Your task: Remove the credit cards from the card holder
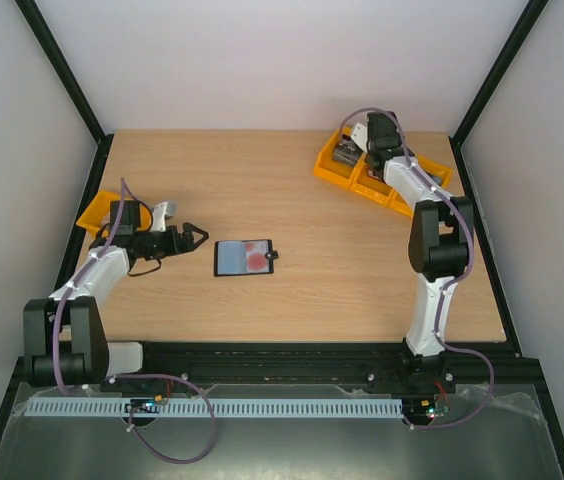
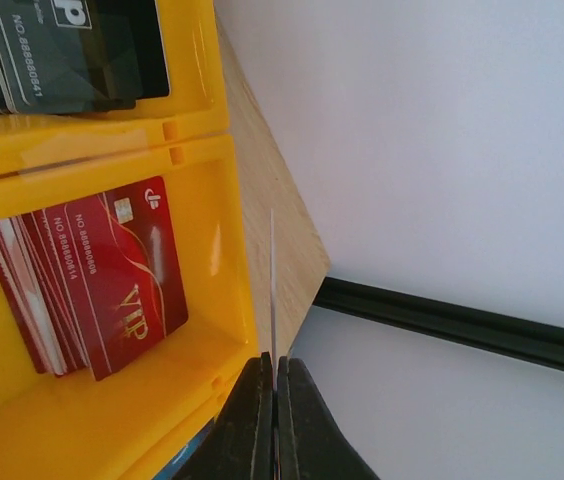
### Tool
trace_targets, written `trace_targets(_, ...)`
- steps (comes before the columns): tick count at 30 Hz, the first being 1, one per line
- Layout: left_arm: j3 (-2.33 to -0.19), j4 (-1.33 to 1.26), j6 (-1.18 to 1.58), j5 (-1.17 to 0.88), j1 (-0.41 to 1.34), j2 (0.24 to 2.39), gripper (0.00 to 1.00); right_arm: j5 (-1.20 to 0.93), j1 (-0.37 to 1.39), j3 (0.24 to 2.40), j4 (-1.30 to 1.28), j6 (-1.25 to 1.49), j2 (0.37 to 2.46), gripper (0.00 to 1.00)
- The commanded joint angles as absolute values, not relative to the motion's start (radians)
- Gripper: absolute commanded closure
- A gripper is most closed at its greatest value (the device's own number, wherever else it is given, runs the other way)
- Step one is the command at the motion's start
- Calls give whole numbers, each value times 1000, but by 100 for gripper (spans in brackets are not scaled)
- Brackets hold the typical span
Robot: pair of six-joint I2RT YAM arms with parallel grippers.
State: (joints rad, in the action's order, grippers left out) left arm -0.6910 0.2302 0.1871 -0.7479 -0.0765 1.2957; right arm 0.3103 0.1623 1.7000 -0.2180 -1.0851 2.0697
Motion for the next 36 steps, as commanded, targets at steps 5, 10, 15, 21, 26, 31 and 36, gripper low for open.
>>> trace_targets(5, -722, 240, 176, -759, -101, 1343, 1, 425, 204, 1291, 735, -1503, 1977, 98)
trace_targets(10, -722, 235, 182, -766, -103, 1360, 1, 426, 246, 1212, 1299, -1869, 2010, 98)
trace_targets(15, -723, 238, 180, -765, -108, 1348, 1, 275, 309, 1231, 1600, -2050, 1999, 98)
trace_targets(21, -714, 239, 178, -765, -119, 1316, 1, 111, 352, 1165, 1717, -2150, 1944, 98)
trace_targets(26, -711, 239, 177, -767, -132, 1295, 1, 49, 366, 1133, 1753, -2144, 1895, 98)
trace_targets(31, -710, 239, 176, -775, -146, 1283, 1, 60, 370, 1098, 1722, -2129, 1868, 98)
trace_targets(36, -726, 249, 178, -776, -161, 1286, 1, 69, 376, 1075, 1682, -2068, 1840, 98)
